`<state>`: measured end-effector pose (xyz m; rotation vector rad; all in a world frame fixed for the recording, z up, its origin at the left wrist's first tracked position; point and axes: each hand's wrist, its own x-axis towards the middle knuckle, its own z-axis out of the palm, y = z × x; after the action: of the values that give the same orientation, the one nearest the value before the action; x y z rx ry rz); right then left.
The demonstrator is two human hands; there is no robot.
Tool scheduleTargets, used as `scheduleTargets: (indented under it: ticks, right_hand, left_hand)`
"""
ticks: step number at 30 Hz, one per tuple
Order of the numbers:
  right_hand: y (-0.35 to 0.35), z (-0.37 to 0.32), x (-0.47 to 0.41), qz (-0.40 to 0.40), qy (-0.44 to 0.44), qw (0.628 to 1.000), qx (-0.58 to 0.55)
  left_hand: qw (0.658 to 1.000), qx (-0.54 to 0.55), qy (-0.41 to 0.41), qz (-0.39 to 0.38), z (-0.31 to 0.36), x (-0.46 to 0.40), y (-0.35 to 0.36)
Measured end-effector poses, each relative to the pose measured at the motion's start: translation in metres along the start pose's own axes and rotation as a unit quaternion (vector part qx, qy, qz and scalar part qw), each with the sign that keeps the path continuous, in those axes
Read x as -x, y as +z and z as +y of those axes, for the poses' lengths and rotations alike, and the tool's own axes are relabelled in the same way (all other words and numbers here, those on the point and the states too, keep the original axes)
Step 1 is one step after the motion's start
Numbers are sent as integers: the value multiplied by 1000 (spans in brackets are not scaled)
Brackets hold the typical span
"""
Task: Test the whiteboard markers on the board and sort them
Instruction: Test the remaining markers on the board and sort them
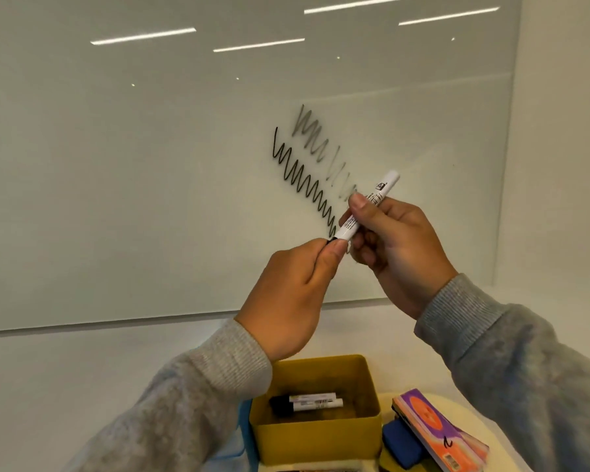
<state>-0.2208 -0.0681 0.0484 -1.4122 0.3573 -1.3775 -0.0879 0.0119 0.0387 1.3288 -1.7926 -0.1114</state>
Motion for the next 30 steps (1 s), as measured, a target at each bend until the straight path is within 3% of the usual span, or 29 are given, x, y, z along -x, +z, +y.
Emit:
scheduleTargets:
  ticks: [22,24,27,30]
  right_hand:
    - [45,-15,-31,-25,-34,999,-1]
    - [41,-21,-47,22,-24,998,-61]
    - [4,-47,-75,157,-29,963,-216]
    - [-20,-58,-77,159,-74,978,-110]
  left_hand:
    - [976,209,-60,-18,-5,-19,-38]
    - [965,255,-53,-29,-7,-19,-44]
    - [954,290,-32,-68,-16,-2,-53]
    - [969,240,-52,-27,-30,7,-61]
